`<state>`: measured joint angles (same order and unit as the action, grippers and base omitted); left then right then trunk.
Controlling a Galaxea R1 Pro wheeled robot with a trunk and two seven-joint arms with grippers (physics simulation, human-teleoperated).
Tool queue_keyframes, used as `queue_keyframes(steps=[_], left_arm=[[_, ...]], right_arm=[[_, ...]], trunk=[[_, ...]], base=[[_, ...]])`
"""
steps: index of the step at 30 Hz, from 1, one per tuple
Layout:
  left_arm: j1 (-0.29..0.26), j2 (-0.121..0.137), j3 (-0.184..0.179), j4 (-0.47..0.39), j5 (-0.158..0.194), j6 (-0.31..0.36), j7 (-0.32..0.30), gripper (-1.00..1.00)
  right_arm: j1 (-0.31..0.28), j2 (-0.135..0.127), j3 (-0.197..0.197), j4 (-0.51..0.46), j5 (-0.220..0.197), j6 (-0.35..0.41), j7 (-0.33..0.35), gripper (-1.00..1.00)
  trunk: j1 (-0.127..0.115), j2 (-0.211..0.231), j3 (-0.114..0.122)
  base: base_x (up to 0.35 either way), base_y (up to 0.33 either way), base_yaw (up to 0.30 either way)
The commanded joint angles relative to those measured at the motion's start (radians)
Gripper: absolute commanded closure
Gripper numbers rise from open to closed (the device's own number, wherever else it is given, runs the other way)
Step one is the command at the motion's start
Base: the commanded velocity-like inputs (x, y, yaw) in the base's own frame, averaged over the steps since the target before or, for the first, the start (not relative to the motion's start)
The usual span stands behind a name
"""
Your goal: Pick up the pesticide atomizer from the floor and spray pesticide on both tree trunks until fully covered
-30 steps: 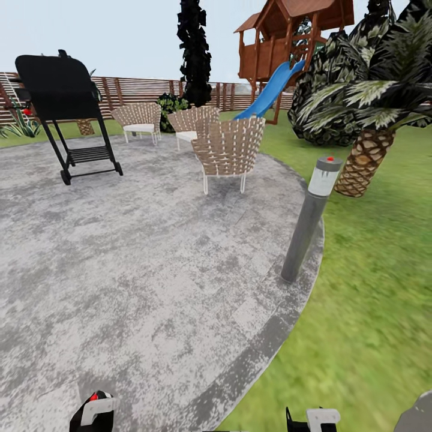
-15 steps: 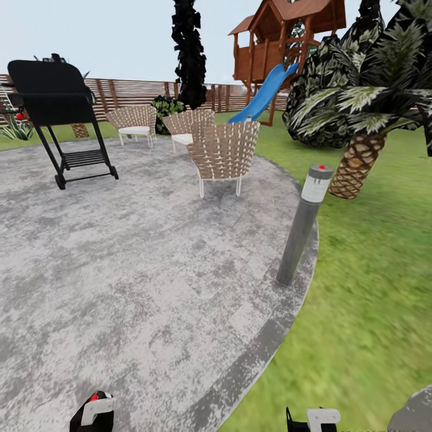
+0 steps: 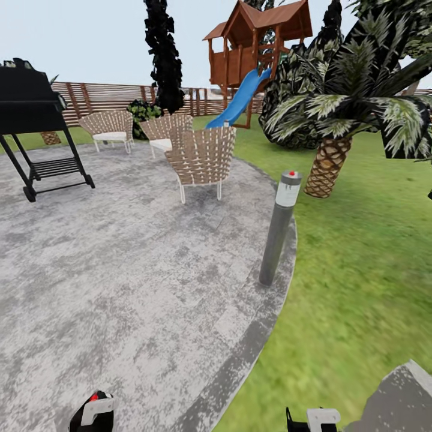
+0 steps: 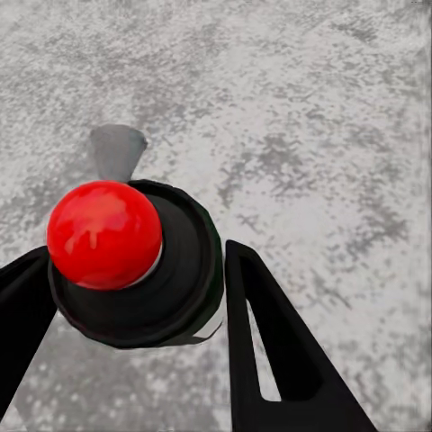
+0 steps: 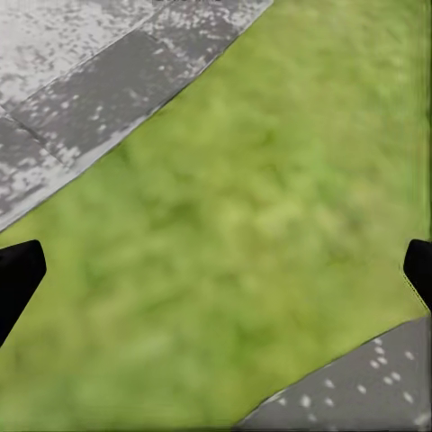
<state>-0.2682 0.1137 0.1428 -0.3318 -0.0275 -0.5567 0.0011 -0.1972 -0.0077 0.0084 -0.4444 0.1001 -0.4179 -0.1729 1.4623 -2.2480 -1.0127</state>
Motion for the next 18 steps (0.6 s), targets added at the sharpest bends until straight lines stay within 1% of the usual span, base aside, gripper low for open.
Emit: queue_keyframes(steps=[1,12,18], left_arm=[[0.0,0.0,0.003,0.0,-0.003,-0.003,0.0,1.0],[0.01,-0.004,0.002,-0.001,-0.002,-0.003,-0.003,1.0],[0.01,-0.005,0.001,-0.001,-0.003,-0.004,-0.003,1.0]], right_arm=[[-0.001,0.0,0.001,0.001,0.01,-0.001,-0.008,-1.0],[-0.001,0.0,0.001,0.001,0.01,-0.001,-0.008,-1.0],[-0.001,0.001,0.001,0.001,0.01,-0.001,-0.007,-1.0]], trunk=[[0.0,0.0,0.0],[0.0,0.0,0.01],[0.0,0.0,0.012]], base=[[0.0,0.0,-0.227],[-0.005,-0.001,-0.228],[-0.2,-0.114,-0.261]])
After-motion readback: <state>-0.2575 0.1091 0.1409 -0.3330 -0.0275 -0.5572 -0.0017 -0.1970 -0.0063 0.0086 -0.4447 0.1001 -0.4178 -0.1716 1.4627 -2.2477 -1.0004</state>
